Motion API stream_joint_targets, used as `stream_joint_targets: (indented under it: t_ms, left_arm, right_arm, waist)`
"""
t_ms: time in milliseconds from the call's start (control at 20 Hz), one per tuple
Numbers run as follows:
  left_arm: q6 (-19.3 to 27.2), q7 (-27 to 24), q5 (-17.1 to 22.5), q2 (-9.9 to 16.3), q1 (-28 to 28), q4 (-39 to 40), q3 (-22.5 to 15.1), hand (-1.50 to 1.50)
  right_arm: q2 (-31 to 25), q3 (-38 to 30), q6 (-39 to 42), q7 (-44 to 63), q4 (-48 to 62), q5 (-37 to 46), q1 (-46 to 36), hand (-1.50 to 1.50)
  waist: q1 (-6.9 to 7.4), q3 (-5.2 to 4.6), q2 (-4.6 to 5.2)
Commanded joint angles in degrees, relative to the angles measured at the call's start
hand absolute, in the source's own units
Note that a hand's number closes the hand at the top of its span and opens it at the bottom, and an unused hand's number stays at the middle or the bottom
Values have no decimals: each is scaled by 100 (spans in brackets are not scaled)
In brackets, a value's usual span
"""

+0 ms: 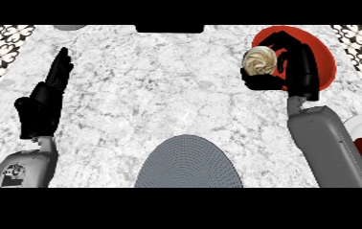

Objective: Pick the cupcake from the placemat and place it in the bowl

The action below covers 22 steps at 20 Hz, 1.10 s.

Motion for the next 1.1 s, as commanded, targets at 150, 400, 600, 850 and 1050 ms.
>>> stream_joint_targets:
  t_ms: [150,400,600,850,1050]
  left_arm:
    - [64,99,-76,-109,-238,85,-43,0]
    - [55,-214,-88,-193,-196,227,-99,0]
    - [-58,-80,-53,-117,-384,279,-84,0]
    - [50,182,-208,-235,-408,83,-241,0]
    - [-228,23,9,-43,-436,71,-116,0]
  right_arm:
    - [-531,-902,-318,-1426,2269,40,-851,150]
    - [-761,-1038,-964,-2153,3800,566,-1090,150]
    - [-1275,-1551,-1068,-2749,4916,391,-1638,150]
    - [-1128,-2050,-857,-3273,5843,-122,-1981,150]
    - [-1235,-2232,-297,-3514,6351,-300,-2103,-150]
  waist:
    - [92,3,32]
    - [182,5,70]
    - [256,14,116]
    - [292,24,115]
    - [457,33,174]
